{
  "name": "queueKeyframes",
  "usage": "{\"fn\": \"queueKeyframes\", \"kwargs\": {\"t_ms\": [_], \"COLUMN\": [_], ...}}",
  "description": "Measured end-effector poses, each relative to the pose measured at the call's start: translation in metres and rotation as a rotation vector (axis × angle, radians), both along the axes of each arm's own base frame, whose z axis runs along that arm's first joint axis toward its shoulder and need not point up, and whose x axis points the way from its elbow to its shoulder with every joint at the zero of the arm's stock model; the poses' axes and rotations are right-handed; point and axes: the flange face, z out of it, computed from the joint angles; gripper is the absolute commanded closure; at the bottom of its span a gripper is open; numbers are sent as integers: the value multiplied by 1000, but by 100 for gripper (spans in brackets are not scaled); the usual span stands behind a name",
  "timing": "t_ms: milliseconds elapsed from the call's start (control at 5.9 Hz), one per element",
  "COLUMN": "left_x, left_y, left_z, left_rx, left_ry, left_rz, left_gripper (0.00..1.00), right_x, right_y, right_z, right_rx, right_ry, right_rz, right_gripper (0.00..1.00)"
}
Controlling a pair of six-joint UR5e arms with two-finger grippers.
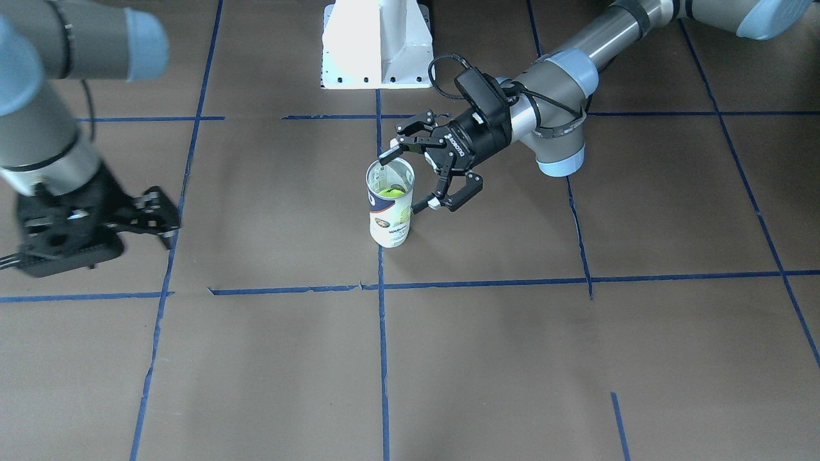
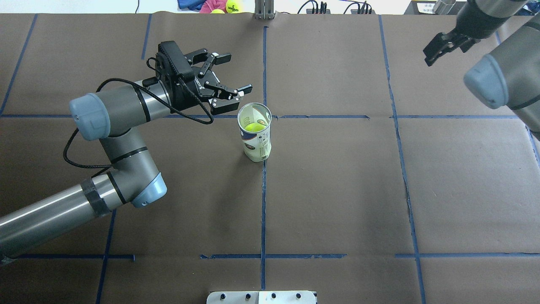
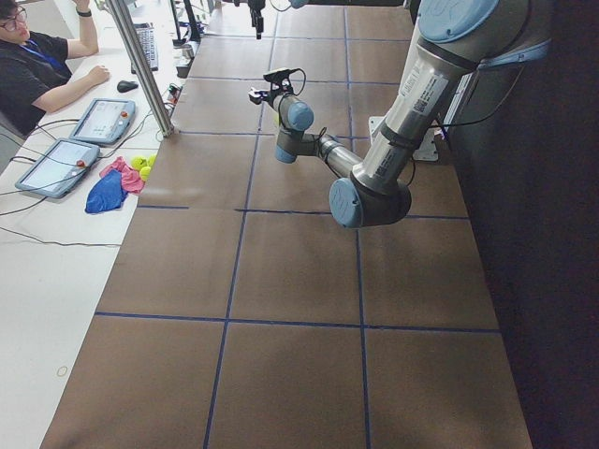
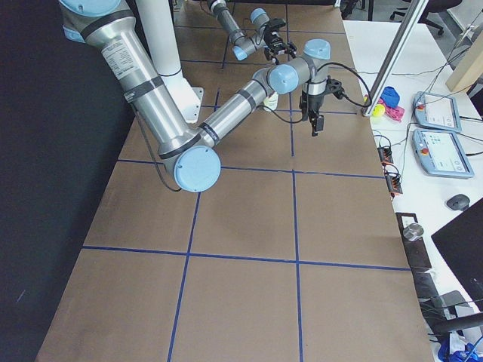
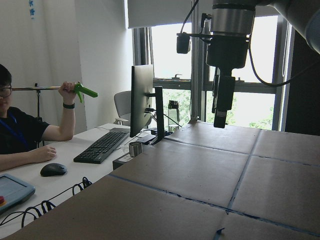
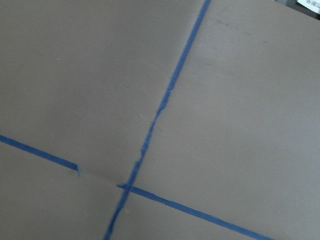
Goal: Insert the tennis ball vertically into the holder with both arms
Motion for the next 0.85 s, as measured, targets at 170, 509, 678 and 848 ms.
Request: {"fn": "queueKeyframes", "kwargs": {"t_ms": [170, 509, 678, 848], "left_x": [-20, -65, -87, -124], "left_y": [-32, -75, -90, -109], "left_z": [9, 52, 75, 106], "left_rx": [-66, -270, -371, -509], "left_ry": [-96, -328, -427, -512], "left_rz": [-24, -72, -56, -12], "left_gripper": [0, 0, 0, 0], "right_x": [49, 132, 166, 190], "right_y": [5, 31, 51, 75], "right_z": [39, 111, 145, 177], "right_rx": [7, -5, -16, -40], "right_ry": [-5, -15, -25, -37], "right_rz": [-23, -41, -48, -47], "right_gripper": [1, 1, 1, 1]}}
